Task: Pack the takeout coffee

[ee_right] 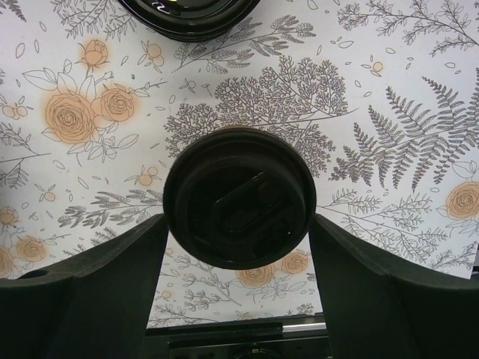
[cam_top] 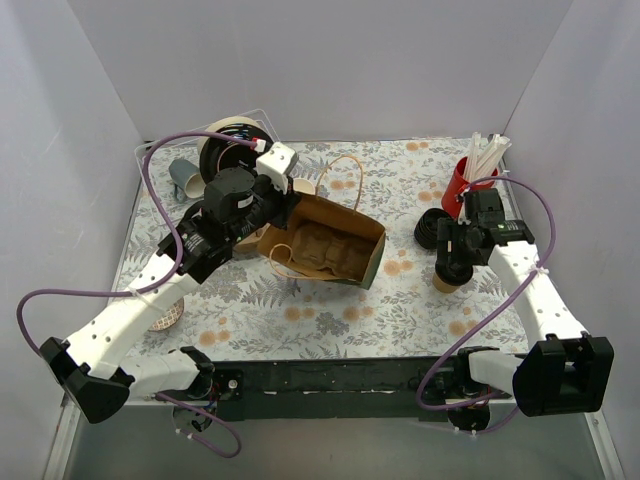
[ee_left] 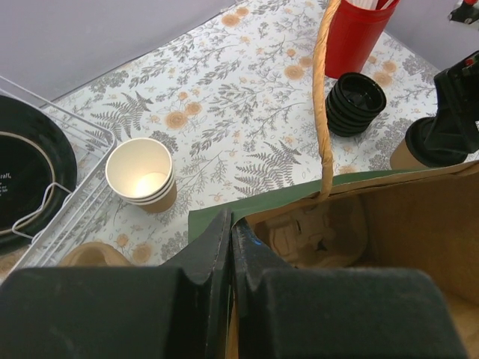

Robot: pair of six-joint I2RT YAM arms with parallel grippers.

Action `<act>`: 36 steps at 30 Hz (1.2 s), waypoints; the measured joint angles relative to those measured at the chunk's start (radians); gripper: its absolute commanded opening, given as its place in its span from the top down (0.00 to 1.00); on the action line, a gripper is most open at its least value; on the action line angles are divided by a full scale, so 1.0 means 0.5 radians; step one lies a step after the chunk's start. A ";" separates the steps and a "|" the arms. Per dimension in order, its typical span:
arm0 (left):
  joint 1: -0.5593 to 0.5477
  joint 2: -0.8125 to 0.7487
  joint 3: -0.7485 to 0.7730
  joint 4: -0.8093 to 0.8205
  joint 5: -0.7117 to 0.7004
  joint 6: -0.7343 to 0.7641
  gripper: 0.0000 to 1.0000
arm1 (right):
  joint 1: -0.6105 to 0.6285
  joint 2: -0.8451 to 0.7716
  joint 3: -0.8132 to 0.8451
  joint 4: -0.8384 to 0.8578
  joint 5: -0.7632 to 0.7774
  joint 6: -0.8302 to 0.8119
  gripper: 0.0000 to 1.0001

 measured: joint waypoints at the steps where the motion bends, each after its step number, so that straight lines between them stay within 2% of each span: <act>1: -0.001 0.001 0.000 -0.013 -0.005 -0.006 1.00 | 0.000 0.000 0.020 -0.022 0.002 0.006 0.15; 12: -0.009 0.011 0.001 -0.065 -0.121 -0.092 1.00 | 0.000 0.004 0.081 -0.121 0.057 0.107 0.15; 19: -0.010 0.018 0.000 -0.041 -0.097 -0.183 1.00 | -0.010 0.075 0.081 -0.136 0.088 0.078 0.17; 31: -0.010 -0.021 0.000 -0.047 -0.040 -0.169 1.00 | -0.027 0.025 0.080 -0.026 -0.127 -0.320 0.14; 36: -0.010 -0.060 0.000 -0.068 -0.034 -0.146 1.00 | -0.053 -0.026 0.050 0.002 -0.183 -0.551 0.16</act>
